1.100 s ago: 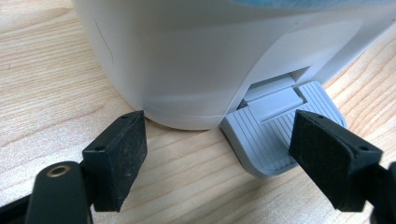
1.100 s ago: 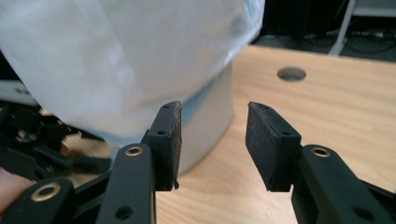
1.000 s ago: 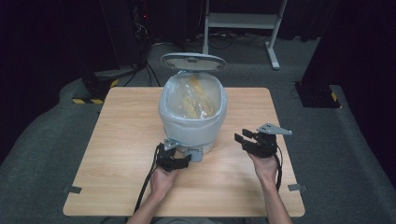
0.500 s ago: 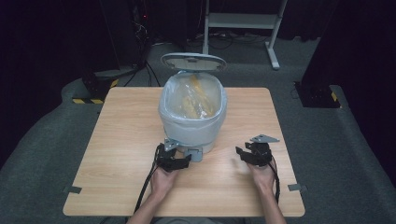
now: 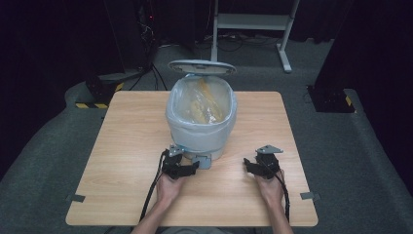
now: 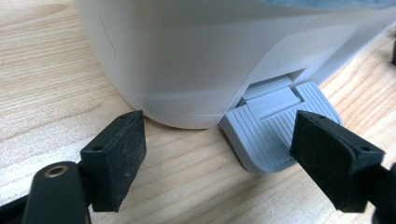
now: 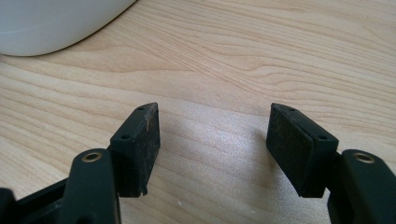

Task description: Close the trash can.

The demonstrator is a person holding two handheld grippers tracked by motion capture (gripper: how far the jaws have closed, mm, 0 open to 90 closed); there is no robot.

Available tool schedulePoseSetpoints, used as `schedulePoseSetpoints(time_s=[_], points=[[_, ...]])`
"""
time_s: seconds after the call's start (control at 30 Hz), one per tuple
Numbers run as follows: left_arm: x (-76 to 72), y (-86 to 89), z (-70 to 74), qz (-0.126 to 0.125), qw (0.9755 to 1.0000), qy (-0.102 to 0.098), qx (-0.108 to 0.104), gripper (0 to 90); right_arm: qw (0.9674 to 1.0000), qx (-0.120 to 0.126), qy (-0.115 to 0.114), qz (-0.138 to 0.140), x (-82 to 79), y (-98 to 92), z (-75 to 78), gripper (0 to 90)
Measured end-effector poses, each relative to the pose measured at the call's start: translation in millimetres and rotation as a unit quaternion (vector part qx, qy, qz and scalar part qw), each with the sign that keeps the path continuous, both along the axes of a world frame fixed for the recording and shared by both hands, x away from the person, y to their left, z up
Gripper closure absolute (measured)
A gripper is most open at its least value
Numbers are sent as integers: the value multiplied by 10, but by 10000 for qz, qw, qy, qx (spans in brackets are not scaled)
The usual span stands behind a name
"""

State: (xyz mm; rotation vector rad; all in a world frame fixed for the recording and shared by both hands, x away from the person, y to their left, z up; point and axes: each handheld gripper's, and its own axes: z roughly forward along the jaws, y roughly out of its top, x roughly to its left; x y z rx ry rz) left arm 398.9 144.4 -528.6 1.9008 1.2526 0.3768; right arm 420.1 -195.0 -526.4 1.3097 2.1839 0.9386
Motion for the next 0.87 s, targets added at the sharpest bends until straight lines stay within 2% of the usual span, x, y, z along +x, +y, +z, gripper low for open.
schedulePoseSetpoints(time_s=[0.17, 0.27, 0.37, 0.4, 0.5, 0.6, 0.7, 0.77, 0.87], points=[[-49, 88, 11, 3, 9998, -21, -220, 171, 10000, -2, 0, -9, 0, 3, 0, 349], [-115, 174, 10, 16, 9997, -38, -251, 162, 10000, -5, -3, -15, -1, 3, 0, 349], [-171, 292, 17, 93, 9992, -22, -386, 162, 10000, -3, -2, -30, 0, 7, -1, 347], [-187, 327, 21, 136, 9993, -26, -361, 162, 10000, -2, -1, -34, 1, 7, -1, 346], [-202, 420, 32, 311, 9995, -14, 9, 165, 10000, -4, 3, -42, 0, 8, 0, 346], [-192, 512, 31, 569, 9973, -63, 458, 174, 10000, -7, 0, -49, 0, 10, 0, 345], [-179, 585, 2, 795, 9942, -51, 723, 181, 10000, -5, 1, -54, 0, 10, -1, 341], [-175, 599, -4, 834, 9937, -76, 745, 185, 10000, -6, 2, -59, 1, 10, -1, 340], [-176, 572, -10, 802, 9920, -116, 972, 180, 10000, -6, 3, -59, 0, 11, -1, 339]])
